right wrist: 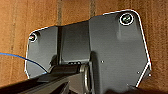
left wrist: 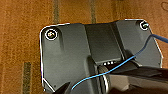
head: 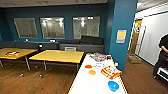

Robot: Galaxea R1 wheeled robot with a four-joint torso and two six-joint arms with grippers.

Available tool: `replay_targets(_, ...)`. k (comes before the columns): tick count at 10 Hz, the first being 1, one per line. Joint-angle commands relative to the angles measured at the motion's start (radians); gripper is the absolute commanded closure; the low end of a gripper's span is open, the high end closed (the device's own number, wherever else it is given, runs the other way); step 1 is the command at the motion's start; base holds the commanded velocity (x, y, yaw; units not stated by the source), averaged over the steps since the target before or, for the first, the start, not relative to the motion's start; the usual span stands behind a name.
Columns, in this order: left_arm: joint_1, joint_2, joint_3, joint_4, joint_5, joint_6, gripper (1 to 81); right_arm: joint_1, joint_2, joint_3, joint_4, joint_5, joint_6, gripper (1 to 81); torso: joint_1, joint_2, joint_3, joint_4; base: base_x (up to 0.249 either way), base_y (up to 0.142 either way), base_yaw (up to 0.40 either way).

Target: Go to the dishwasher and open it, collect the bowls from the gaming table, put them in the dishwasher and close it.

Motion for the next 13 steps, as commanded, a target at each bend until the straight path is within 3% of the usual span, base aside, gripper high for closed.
replay_targets(1,-0.055,0.003,0.0,-0.006,0.05,0.003,1.0,0.055,0.002,0.003,-0.001,-0.047,0.0,1.0,0.0,0.0,0.0,0.0,0.0,0.0,0.0)
replay_targets(13,-0.055,0.001,0.0,-0.006,0.049,0.003,1.0,0.048,0.004,0.003,0.002,-0.047,0.0,1.0,0.0,-0.001,0.0,0.0,0.111,0.0,0.0)
